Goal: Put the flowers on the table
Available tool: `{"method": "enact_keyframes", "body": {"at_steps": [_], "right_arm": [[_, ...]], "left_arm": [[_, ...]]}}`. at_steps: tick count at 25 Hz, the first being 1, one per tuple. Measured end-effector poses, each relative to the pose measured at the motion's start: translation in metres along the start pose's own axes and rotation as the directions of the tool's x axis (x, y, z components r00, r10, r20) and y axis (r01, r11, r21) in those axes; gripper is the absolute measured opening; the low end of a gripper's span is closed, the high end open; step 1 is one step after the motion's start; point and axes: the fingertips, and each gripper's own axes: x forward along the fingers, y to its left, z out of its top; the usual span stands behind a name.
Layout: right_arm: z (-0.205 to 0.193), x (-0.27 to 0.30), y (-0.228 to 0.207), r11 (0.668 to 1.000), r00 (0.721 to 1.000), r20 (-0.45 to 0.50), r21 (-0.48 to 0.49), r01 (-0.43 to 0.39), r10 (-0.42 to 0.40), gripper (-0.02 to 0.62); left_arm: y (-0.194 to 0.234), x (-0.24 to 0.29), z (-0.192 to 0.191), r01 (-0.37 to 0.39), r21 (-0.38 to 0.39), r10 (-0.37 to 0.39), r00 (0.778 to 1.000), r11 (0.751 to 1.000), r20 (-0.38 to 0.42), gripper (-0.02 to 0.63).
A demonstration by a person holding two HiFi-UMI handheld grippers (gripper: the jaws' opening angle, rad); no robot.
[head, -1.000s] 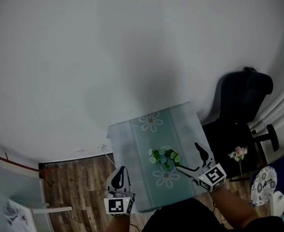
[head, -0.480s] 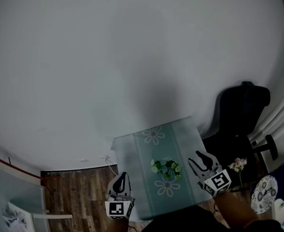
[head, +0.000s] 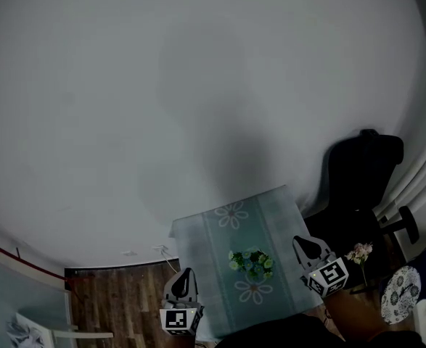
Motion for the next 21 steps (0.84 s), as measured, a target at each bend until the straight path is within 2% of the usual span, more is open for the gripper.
{"method": "enact_keyframes", "body": {"at_steps": [8,21], "right_arm": [[0.012,0.012,-0.004,1.0,1.0,0.019,-0.015,0.007,-0.006,0.017],[0.009,0.018,0.002,1.0,1.0,0.011,-0.024,-0.007,0.007,0.017]], "left_arm": [[0.008,0.008,0.015,-0.01,0.001,0.01,0.999,1.0,0.033,0.003],[0.013,0.004,0.011,-0.028,-0.017,0.029,0.999,0.999,0.036,0.003]]}}
